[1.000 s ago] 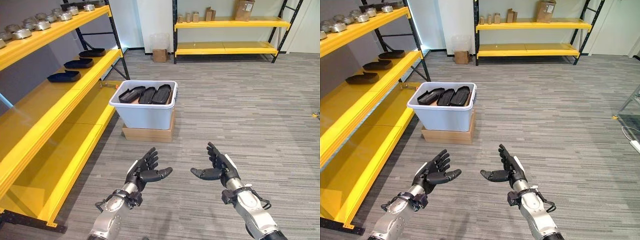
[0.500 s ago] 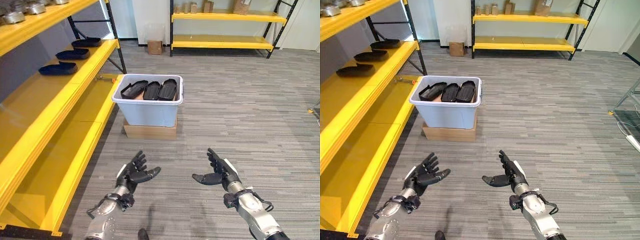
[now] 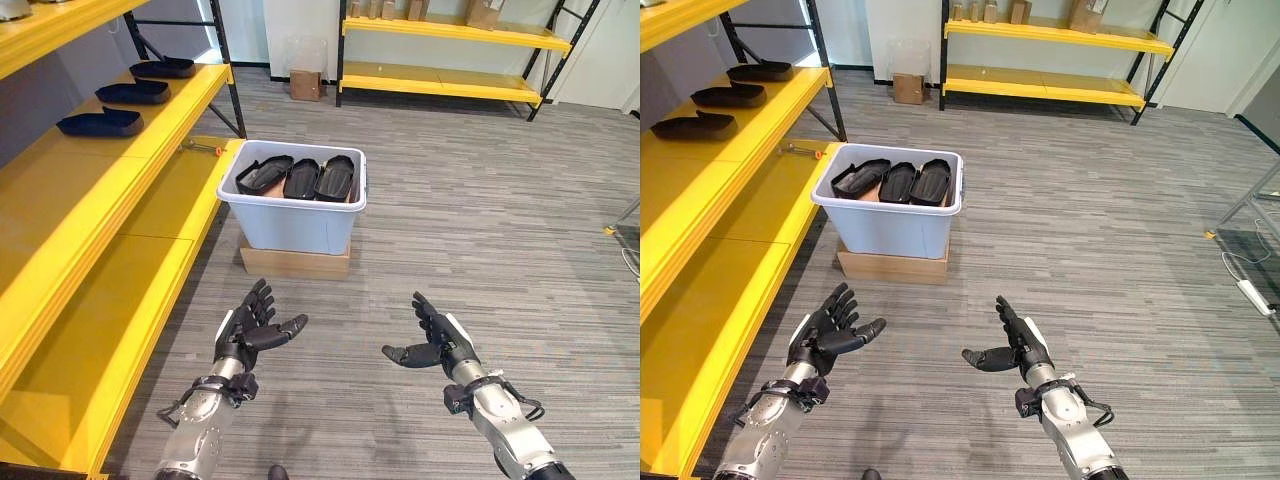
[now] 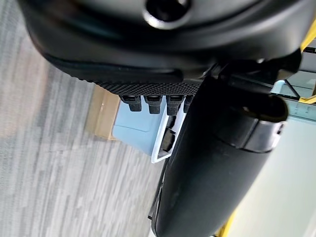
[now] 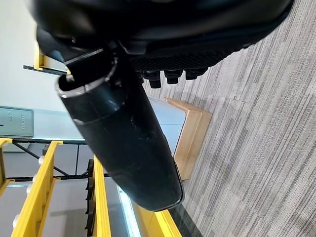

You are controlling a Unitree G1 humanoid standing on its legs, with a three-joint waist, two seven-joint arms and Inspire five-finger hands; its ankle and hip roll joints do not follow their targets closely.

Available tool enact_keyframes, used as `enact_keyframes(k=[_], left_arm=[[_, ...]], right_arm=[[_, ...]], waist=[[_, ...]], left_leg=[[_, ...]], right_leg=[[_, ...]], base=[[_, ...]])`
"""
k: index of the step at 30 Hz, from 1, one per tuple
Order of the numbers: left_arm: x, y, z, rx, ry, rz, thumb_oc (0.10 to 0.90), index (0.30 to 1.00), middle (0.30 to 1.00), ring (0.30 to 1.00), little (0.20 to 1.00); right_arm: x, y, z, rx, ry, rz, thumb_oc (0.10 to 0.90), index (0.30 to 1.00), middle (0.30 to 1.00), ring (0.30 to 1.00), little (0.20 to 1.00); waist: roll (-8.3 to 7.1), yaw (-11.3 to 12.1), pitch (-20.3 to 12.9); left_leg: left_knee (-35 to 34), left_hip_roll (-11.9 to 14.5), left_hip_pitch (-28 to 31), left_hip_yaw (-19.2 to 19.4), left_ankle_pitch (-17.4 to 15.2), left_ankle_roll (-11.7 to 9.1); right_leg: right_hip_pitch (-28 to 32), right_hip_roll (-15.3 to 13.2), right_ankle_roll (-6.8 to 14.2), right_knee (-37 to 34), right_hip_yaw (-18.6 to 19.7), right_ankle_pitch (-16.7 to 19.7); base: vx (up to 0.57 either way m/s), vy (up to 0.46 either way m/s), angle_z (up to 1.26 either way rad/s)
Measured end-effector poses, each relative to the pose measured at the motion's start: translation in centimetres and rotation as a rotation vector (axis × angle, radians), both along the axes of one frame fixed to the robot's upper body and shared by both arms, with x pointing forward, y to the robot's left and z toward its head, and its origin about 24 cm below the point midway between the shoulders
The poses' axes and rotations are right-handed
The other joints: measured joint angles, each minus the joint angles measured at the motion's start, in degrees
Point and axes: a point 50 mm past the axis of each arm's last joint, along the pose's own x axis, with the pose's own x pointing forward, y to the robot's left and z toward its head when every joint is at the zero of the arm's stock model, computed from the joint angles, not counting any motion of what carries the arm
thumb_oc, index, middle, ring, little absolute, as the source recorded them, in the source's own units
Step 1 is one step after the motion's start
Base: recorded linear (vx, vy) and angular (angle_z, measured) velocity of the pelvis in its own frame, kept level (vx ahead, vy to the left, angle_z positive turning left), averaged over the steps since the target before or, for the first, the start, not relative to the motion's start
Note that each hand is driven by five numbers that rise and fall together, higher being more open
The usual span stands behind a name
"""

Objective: Move parts from the plastic box to the shelf.

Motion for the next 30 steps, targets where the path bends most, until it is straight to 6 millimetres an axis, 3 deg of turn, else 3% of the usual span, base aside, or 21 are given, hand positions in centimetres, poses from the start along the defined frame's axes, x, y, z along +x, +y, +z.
enact_keyframes(k=[5, 11, 14, 16, 18, 19, 20, 22, 24, 25, 27, 28, 30], left_arm=[[0.2, 0.0, 0.3, 0.005, -0.012, -0.019, 0.900, 1.000, 1.000, 1.000, 1.000], [0.1, -0.1, 0.1, -0.035, 0.005, -0.022, 0.900, 1.000, 1.000, 1.000, 1.000], [0.1, -0.2, 0.1, -0.036, 0.009, -0.024, 0.900, 1.000, 1.000, 1.000, 1.000], [-0.3, -0.1, -0.2, -0.035, 0.020, -0.020, 0.900, 1.000, 1.000, 1.000, 1.000], [-0.7, 0.0, -0.5, -0.039, 0.033, -0.013, 0.900, 1.000, 1.000, 1.000, 1.000], [-0.8, 0.1, -0.6, -0.038, 0.038, -0.011, 0.900, 1.000, 1.000, 1.000, 1.000], [-0.9, 0.0, -0.8, -0.040, 0.047, -0.009, 0.900, 1.000, 1.000, 1.000, 1.000], [-1.0, -0.1, -1.0, -0.044, 0.061, -0.009, 0.900, 1.000, 1.000, 1.000, 1.000], [-1.1, -0.3, -1.2, -0.049, 0.075, 0.003, 0.900, 1.000, 1.000, 1.000, 1.000], [-1.0, -0.5, -1.4, -0.050, 0.089, 0.002, 0.900, 1.000, 1.000, 1.000, 1.000], [-1.1, -1.6, -2.0, -0.067, 0.119, -0.010, 0.900, 1.000, 1.000, 1.000, 1.000], [-1.3, -1.9, -2.3, -0.068, 0.133, -0.020, 0.900, 1.000, 1.000, 1.000, 1.000], [-1.8, -2.1, -2.8, -0.068, 0.153, -0.036, 0.900, 1.000, 1.000, 1.000, 1.000]], right_arm=[[0.5, 0.5, 1.6, 0.072, -0.071, -0.036, 0.900, 1.000, 1.000, 1.000, 1.000], [0.8, -0.2, 2.2, 0.084, -0.127, -0.202, 0.900, 1.000, 1.000, 1.000, 1.000], [0.9, 0.1, 2.1, 0.093, -0.128, -0.216, 0.900, 1.000, 1.000, 1.000, 1.000], [0.9, 0.5, 2.0, 0.092, -0.122, -0.201, 0.900, 1.000, 1.000, 1.000, 1.000], [1.0, 0.3, 2.1, 0.086, -0.125, -0.199, 0.900, 1.000, 1.000, 1.000, 1.000], [1.0, 0.3, 2.2, 0.086, -0.129, -0.198, 0.900, 1.000, 1.000, 1.000, 1.000], [1.0, -0.1, 2.3, 0.076, -0.132, -0.188, 0.900, 1.000, 1.000, 1.000, 1.000], [0.8, -0.3, 2.2, 0.066, -0.122, -0.171, 0.900, 1.000, 1.000, 1.000, 1.000], [0.5, -0.5, 1.9, 0.057, -0.108, -0.150, 0.900, 1.000, 1.000, 1.000, 1.000], [0.1, -0.6, 1.5, 0.054, -0.092, -0.154, 0.900, 1.000, 1.000, 1.000, 1.000], [-1.1, -1.3, 0.5, 0.047, -0.051, -0.194, 0.900, 1.000, 1.000, 1.000, 1.000], [-1.4, -1.5, 0.1, 0.048, -0.036, -0.208, 0.900, 1.000, 1.000, 1.000, 1.000], [-1.8, -1.9, -0.4, 0.049, -0.015, -0.234, 0.900, 1.000, 1.000, 1.000, 1.000]], waist=[[0.21, -0.3, 0.0], [3.19, 0.6, 0.0], [3.62, 1.7, 0.1], [4.26, 1.9, 0.2], [4.44, 1.3, 0.3], [4.71, 1.0, 0.4], [4.96, 1.0, 0.7], [4.77, 0.7, 0.8], [4.50, -0.5, 0.9], [3.90, -0.7, 1.2], [2.79, -1.7, 1.5], [2.68, -1.9, 1.8], [2.75, -1.5, 1.9]], left_leg=[[0.0, -1.1, 0.1, 0.8, -1.0, 1.7], [0.0, -3.9, 0.1, 2.5, -2.9, 5.4], [0.7, -4.8, 0.0, 4.5, -3.8, 6.6], [0.7, -3.9, 0.1, 6.5, -4.2, 7.2], [0.2, -4.0, 0.7, 6.5, -5.3, 8.0], [-0.1, -3.9, 0.8, 6.6, -5.4, 7.8], [-0.4, -4.1, 1.2, 8.1, -5.6, 7.6], [-0.4, -4.9, 2.2, 9.3, -6.0, 8.1], [-0.3, -5.5, 2.8, 9.2, -6.5, 7.6], [-0.4, -5.7, 4.1, 8.2, -6.8, 7.6], [-0.4, -5.5, 5.0, 4.2, -7.4, 7.3], [-0.4, -4.8, 5.5, 2.9, -7.9, 6.6], [-0.4, -3.0, 6.7, 1.8, -8.3, 4.6]], right_leg=[[-3.0, -1.5, 0.2, 4.7, 0.2, 2.4], [-9.5, -5.3, 0.9, 13.7, 0.2, 8.0], [-11.8, -6.9, 1.2, 15.3, -0.3, 9.9], [-16.0, -5.4, 2.1, 25.6, -2.1, 4.7], [-17.6, -2.4, 2.2, 27.7, -2.2, -0.5], [-17.7, -1.1, 2.0, 25.7, -1.9, -2.0], [-18.8, -0.7, 1.6, 18.5, -5.7, -3.3], [-20.3, -2.2, 0.9, 10.9, -10.4, -1.2], [-21.7, -3.6, 2.1, 2.2, -14.5, 2.3], [-23.6, -4.6, 2.5, -0.6, -12.8, 4.6], [-26.4, -5.7, 4.1, -6.0, -5.8, 7.4], [-26.6, -5.7, 3.9, -8.1, -4.4, 7.6], [-26.1, -5.7, 3.9, -9.3, -4.9, 7.3]], base=[[0.10, 0.193, -0.07], [0.08, 0.229, -0.10], [0.03, 0.094, -0.37], [0.05, 0.015, -0.36], [0.09, -0.005, -0.15], [0.06, -0.017, -0.32], [0.13, -0.041, -0.36], [0.10, -0.056, -0.31], [0.07, -0.100, -0.03], [0.17, -0.152, 0.45], [0.19, -0.181, 0.82], [0.29, -0.221, 0.76], [0.29, -0.196, 0.59]])
